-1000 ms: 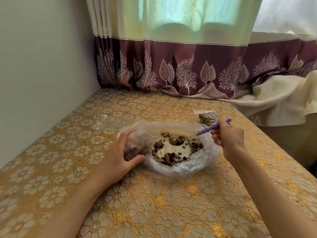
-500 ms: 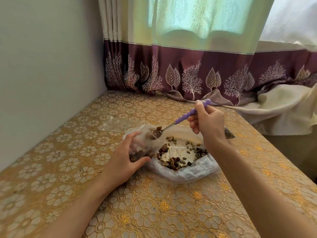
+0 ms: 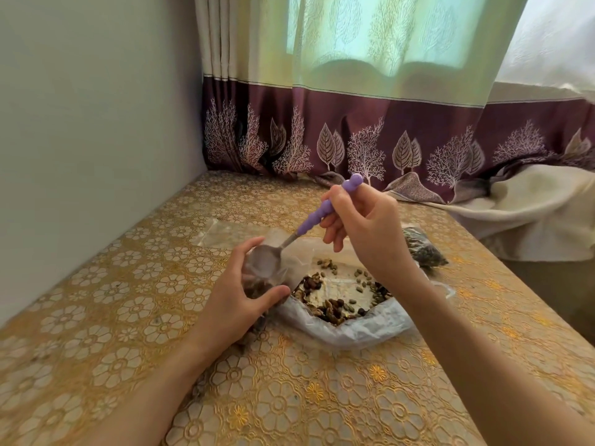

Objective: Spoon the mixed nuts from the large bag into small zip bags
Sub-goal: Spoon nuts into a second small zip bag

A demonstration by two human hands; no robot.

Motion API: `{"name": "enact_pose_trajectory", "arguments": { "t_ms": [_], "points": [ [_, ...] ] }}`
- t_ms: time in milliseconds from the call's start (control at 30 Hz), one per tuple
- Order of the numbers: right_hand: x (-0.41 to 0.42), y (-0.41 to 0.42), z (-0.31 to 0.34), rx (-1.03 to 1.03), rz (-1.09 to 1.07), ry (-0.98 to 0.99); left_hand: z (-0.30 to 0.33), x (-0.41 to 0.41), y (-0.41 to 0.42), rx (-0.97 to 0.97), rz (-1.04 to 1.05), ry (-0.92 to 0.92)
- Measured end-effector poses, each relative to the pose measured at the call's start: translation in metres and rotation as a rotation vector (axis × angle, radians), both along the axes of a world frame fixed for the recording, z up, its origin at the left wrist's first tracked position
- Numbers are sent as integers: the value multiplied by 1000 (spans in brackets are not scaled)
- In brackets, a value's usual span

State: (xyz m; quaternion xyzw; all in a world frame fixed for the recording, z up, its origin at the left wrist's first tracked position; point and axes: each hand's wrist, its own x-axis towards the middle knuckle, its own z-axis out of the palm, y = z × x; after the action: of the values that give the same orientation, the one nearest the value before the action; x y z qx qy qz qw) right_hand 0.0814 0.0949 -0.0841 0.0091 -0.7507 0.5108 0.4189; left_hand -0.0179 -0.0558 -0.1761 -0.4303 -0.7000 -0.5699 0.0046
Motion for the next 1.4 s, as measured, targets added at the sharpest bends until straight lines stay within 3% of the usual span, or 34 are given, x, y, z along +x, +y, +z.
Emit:
{"name": "enact_pose_trajectory", "arguments": {
  "t_ms": [467, 767, 1033, 1400],
  "points": [
    [14, 19, -5, -122, -162, -17, -2, -2, -1, -61, -34, 48],
    [31, 52, -20, -458, -400, 129, -5, -6, 0, -117, -13, 100],
    [55, 69, -65, -395, -457, -98, -4, -6, -1, -158, 4, 138],
    [62, 64, -69, -435, -262, -256, -4, -3, -2, -212, -3, 110]
  ]
}}
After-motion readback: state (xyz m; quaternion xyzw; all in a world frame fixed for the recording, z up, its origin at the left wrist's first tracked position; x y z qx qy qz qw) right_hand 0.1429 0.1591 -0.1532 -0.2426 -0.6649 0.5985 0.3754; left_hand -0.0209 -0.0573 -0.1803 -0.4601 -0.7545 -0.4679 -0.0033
